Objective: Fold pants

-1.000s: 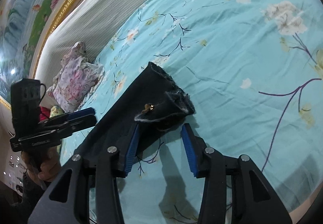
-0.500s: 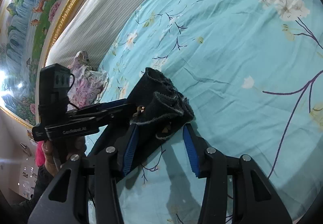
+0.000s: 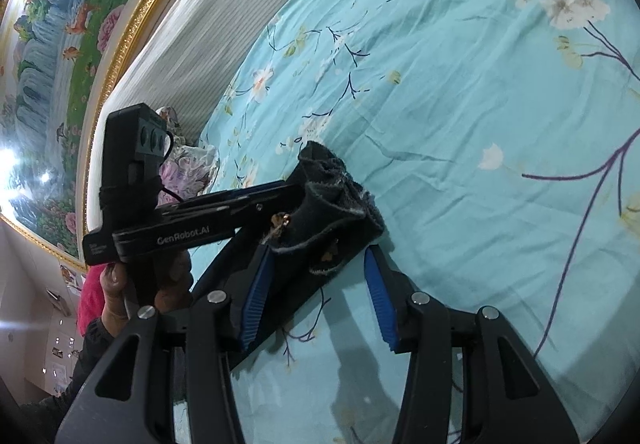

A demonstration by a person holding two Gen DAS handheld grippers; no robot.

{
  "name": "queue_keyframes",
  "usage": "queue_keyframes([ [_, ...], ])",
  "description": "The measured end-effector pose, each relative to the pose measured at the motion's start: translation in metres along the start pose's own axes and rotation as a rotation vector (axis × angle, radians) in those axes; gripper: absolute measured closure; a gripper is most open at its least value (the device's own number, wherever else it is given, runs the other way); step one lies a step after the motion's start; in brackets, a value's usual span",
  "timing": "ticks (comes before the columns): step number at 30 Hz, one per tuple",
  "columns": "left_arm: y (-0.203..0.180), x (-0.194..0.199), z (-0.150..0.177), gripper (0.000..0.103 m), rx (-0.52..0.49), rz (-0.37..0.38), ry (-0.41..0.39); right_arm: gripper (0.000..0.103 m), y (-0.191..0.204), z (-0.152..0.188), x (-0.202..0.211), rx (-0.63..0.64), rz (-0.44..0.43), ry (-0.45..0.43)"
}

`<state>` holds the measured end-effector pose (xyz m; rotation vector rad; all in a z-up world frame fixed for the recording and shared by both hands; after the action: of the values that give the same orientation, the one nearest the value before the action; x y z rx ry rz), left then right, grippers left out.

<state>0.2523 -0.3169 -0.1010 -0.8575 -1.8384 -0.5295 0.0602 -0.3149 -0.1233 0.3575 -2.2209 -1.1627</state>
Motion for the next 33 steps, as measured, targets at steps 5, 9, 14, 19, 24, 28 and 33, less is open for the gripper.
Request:
queue_keyframes([
  [5,-0.008,-0.002,0.0,0.086,-0.031,0.002,-0.021,0.054,-0.002,-0.003,-0.002,-0.003,-0.033,-0.017],
  [9,-0.009,-0.001,0.0,0.091,-0.023,0.009,-0.036,0.077,-0.004,-0.004,-0.005,0.012,-0.044,-0.023],
  [14,-0.006,0.016,0.004,0.094,0.003,0.034,-0.085,0.088,0.001,-0.003,-0.004,0.04,-0.07,-0.022],
  [19,-0.002,0.051,0.008,0.094,0.041,0.043,-0.163,0.089,0.028,-0.008,0.003,0.103,-0.133,-0.033],
  [24,0.012,0.096,0.02,0.094,0.117,0.057,-0.247,0.089,0.07,-0.009,0.004,0.148,-0.27,-0.003],
  [28,0.028,0.133,0.039,0.094,0.187,0.063,-0.312,0.089,0.105,-0.001,0.001,0.205,-0.346,0.032],
  [33,0.044,0.165,0.072,0.094,0.266,0.052,-0.371,0.089,0.139,0.015,-0.009,0.254,-0.409,0.099],
])
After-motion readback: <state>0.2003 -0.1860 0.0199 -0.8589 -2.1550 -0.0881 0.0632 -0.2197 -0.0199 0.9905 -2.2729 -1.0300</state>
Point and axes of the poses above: each gripper's, at about its wrist camera, not at the fingertips, and x roughly against the way its jaws point, y to its left, z to its underside, the point moved 7 cm from there along -x, roughly the way its jaws point, and after that the axes turned 9 degrees about -z, right-handed, at the moved point
